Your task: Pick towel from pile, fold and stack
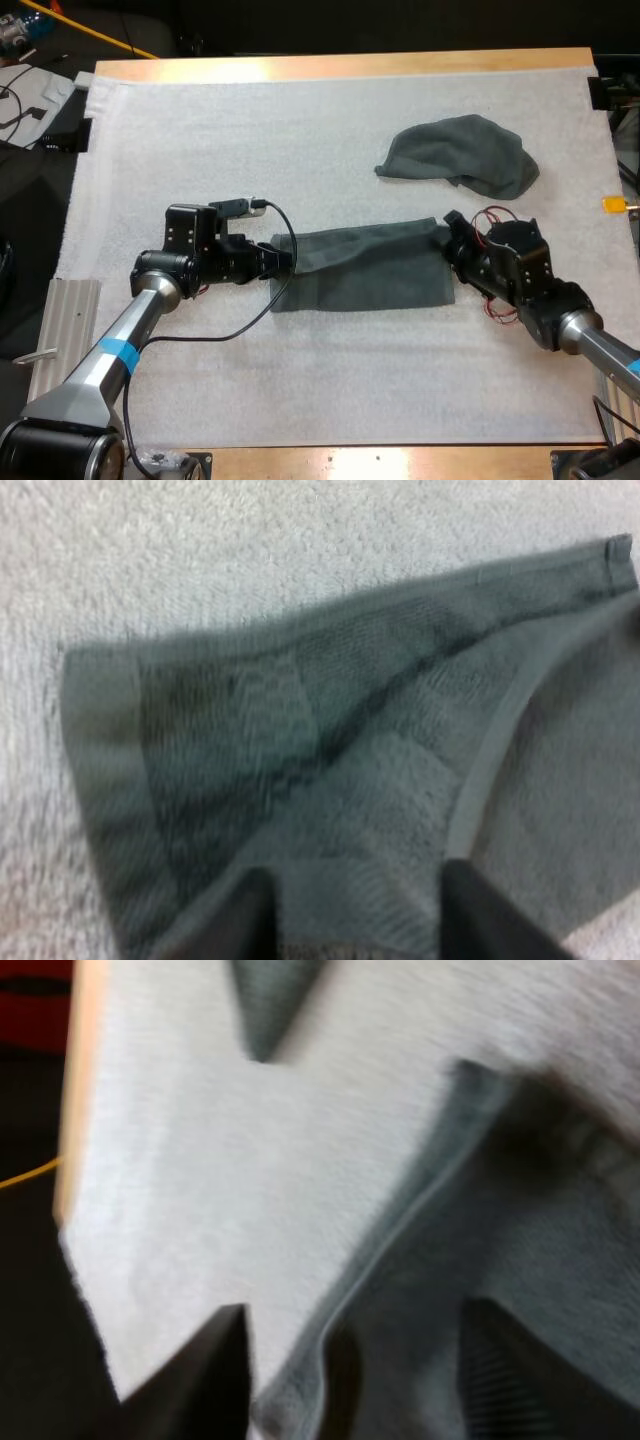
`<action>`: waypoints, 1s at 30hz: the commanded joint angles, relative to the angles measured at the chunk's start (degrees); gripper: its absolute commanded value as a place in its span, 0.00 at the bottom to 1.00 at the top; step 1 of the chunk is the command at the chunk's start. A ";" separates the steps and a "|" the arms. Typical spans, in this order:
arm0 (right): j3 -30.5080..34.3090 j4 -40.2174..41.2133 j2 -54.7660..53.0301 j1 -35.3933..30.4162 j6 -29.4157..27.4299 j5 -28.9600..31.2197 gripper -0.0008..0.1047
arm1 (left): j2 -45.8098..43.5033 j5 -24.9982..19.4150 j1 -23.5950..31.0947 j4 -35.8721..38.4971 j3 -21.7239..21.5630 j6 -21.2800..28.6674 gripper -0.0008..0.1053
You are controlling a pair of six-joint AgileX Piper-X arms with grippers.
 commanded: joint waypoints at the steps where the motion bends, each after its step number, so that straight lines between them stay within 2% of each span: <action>1: -0.49 -6.05 -0.29 -0.19 -2.70 0.28 0.60 | -0.57 0.72 0.05 -2.44 -0.43 0.33 0.64; 6: -0.65 -12.11 -0.81 -0.18 -8.75 -2.31 0.58 | -0.83 5.09 0.07 -2.50 -2.16 -0.01 0.53; 11: -0.56 -10.40 -2.63 -0.15 -15.49 -5.66 0.58 | -4.35 5.03 0.05 0.89 -2.69 1.11 0.53; 14: -0.17 -11.09 -2.36 -0.14 -15.15 -5.79 0.57 | -3.08 5.40 0.02 -0.72 -2.52 0.72 0.54; 19: -1.75 -1.11 -7.31 -0.09 -24.43 -7.93 0.57 | -7.79 4.26 0.06 3.94 -2.72 2.47 0.54; 25: -7.53 19.11 -13.96 0.13 -33.53 -5.91 0.57 | -15.98 -1.01 -0.02 13.89 -2.78 5.96 0.55; 30: -13.86 35.79 -18.09 0.13 -39.85 -4.09 0.57 | -24.41 -3.23 -0.16 22.46 -2.79 7.52 0.55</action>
